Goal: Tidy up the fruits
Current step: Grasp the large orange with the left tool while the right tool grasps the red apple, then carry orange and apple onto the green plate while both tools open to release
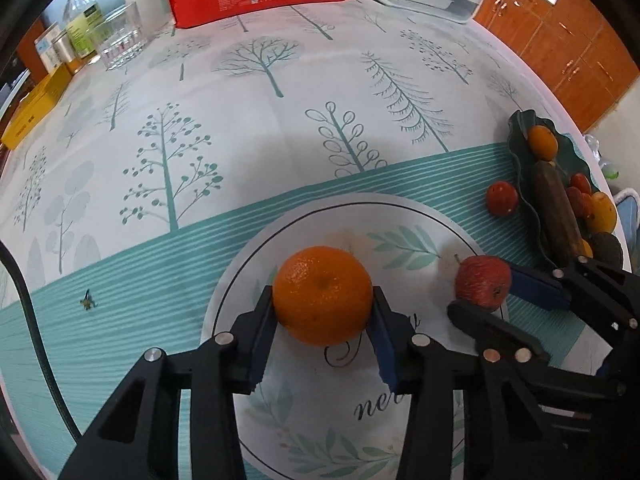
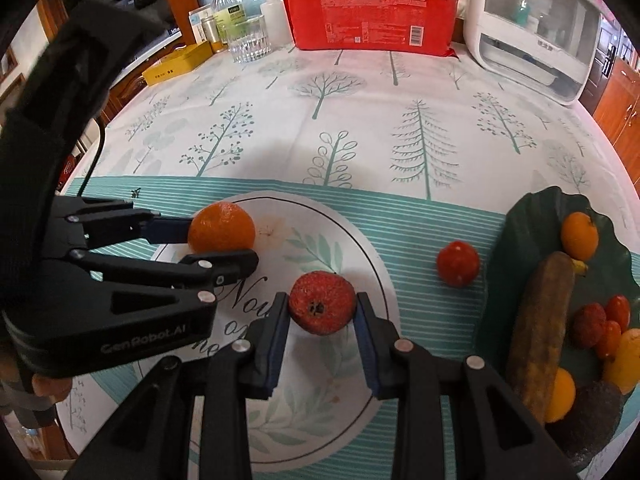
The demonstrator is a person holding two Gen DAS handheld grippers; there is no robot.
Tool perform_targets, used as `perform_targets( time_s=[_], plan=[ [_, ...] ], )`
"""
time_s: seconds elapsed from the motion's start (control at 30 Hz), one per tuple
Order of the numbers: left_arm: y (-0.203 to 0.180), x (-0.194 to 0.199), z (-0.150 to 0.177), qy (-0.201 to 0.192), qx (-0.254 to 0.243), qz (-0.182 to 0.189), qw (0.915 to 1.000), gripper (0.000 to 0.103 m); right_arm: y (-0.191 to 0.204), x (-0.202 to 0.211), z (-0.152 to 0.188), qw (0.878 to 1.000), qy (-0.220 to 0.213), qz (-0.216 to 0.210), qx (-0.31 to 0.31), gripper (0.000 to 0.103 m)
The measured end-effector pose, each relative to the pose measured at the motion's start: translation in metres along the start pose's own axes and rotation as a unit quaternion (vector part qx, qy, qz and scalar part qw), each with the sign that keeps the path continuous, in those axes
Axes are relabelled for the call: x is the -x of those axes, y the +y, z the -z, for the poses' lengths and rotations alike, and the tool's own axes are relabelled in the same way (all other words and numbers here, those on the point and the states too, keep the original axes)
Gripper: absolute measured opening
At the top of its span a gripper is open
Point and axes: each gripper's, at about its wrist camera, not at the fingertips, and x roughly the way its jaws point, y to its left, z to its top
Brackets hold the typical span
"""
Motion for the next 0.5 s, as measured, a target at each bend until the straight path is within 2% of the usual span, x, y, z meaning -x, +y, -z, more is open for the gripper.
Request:
perform_targets(
  time_s=[0.2, 0.5],
  plan=[
    [-0.016, 0.030, 0.012, -0.018, 0.002, -0.011, 0.9998, 0.042, -0.009, 0.024, 0.006, 1.000, -0.008, -0.005, -0.007, 0.033],
    [-0.071, 0.091, 0.019, -0.055, -0.012, -0.012, 0.9983, 0.042, -0.045, 0.086, 0.021, 1.000, -0.017, -0.010, -0.018, 0.033]
  ],
)
